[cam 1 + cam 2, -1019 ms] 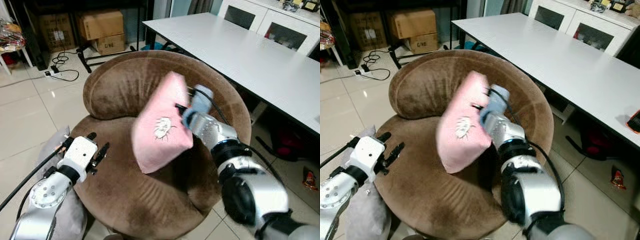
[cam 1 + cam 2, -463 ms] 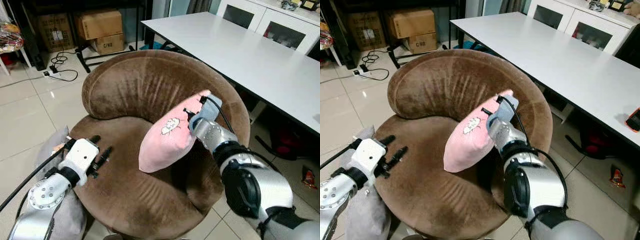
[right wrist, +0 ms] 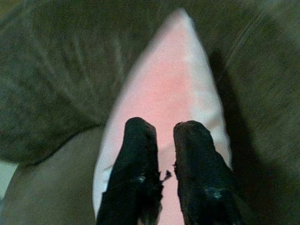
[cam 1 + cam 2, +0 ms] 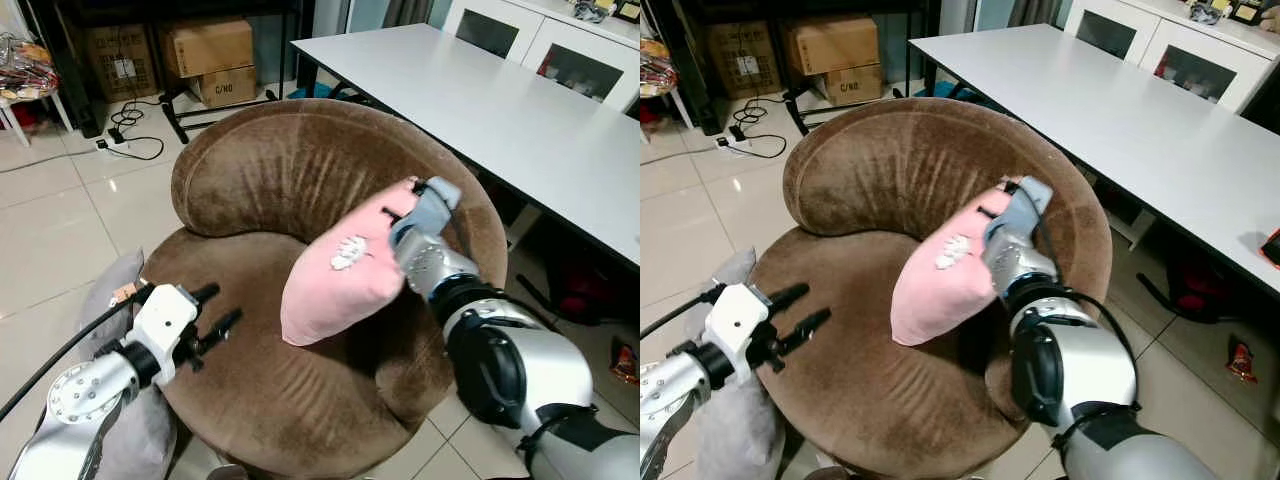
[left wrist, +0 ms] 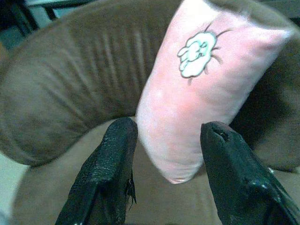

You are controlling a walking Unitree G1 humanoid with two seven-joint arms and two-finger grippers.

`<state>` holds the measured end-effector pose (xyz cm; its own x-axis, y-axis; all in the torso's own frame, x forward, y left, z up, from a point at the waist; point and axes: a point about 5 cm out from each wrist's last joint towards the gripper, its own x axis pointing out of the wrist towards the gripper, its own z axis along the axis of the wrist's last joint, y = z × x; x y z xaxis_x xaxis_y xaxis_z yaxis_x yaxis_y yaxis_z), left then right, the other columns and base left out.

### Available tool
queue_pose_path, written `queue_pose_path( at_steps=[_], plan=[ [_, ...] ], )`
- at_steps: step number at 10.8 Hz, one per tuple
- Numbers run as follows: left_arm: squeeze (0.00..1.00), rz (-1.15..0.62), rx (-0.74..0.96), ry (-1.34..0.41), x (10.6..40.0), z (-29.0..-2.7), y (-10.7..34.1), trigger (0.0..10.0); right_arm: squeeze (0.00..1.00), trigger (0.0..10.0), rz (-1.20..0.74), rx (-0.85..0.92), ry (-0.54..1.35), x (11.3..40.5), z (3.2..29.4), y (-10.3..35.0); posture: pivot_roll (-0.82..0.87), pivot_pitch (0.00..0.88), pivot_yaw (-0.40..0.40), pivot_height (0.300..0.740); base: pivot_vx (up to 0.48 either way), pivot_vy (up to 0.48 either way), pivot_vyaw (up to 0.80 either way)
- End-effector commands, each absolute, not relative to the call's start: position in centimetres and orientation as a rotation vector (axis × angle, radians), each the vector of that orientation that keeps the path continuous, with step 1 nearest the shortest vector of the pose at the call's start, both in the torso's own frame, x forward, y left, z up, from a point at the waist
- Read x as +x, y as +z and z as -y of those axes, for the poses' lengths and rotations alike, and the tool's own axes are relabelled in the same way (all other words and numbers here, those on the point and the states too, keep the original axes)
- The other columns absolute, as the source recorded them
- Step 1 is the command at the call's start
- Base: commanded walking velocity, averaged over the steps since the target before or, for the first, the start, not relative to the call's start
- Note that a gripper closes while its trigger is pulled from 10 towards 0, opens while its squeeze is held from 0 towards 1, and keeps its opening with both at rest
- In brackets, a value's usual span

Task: Move the pillow to the sofa from floor

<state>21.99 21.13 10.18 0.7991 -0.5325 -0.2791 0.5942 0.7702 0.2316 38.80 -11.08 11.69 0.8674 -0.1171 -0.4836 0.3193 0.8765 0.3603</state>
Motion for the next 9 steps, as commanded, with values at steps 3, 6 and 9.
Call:
queue_pose_path(
  at_steps=[3, 6, 9],
  plan=[
    [0.0, -0.205, 0.316, -0.66, 22.0, -21.3, 10.5, 10.0, 1.0, 10.0, -0.404, 0.454, -0.221, 39.3, 11.8, 12.5, 0.09, 0.0, -0.12, 0.74, 0.0, 0.0, 0.0],
    [0.0, -0.182, 0.323, -0.613, 22.2, -21.8, 10.7, 10.0, 1.0, 10.0, -0.364, 0.48, -0.237, 39.5, 12.9, 13.1, 0.09, 0.0, -0.12, 0.74, 0.0, 0.0, 0.0],
    [0.0, -0.107, 0.25, -0.36, 23.5, -21.7, 11.3, 10.0, 0.0, 10.0, -0.215, 0.295, -0.085, 39.6, 13.7, 14.0, 0.08, 0.0, -0.111, 0.74, 0.0, 0.0, 0.0]
  ],
)
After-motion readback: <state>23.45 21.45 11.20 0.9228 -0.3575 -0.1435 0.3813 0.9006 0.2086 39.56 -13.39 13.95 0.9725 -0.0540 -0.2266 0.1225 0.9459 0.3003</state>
